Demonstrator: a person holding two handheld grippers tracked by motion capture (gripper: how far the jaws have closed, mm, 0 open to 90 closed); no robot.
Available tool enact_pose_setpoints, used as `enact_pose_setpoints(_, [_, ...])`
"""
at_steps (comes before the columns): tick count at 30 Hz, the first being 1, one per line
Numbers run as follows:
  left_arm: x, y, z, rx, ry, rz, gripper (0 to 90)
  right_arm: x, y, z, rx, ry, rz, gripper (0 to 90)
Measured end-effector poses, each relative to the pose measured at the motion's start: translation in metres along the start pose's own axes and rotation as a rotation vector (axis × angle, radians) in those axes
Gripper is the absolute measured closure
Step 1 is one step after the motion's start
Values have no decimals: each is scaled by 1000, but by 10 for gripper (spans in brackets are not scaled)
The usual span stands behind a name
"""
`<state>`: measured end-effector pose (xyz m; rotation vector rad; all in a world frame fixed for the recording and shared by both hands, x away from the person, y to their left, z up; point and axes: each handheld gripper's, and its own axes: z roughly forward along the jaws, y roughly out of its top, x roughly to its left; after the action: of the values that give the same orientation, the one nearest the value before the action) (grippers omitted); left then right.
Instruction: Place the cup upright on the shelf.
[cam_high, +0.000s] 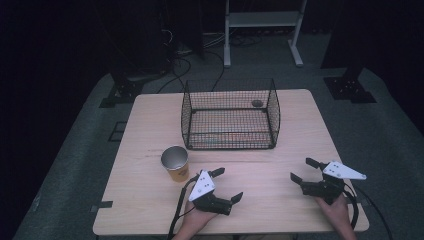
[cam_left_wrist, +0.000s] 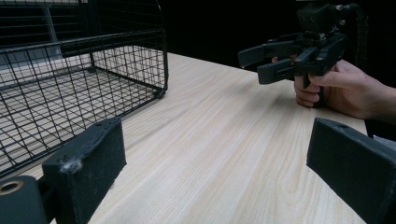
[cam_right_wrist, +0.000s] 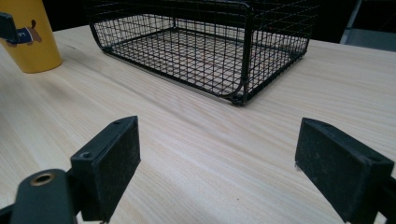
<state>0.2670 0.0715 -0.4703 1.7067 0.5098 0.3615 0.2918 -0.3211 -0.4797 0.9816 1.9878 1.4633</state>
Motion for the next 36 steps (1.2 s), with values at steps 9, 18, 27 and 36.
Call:
enact_pose_setpoints(9, [3, 8, -9, -26, 20, 10, 39, 1, 0, 0, 2, -8, -3, 130])
enact_pose_setpoints(18, [8, 15, -20, -33, 36, 5, 40, 0, 0, 0, 7, -7, -2, 130])
enact_pose_setpoints(27, [9, 27, -30, -49, 41, 27, 40, 1, 0, 0, 9, -9, -2, 130])
enact_pose_setpoints(36, [13, 38, -40, -44, 30, 43, 40, 1, 0, 1, 11, -9, -1, 131])
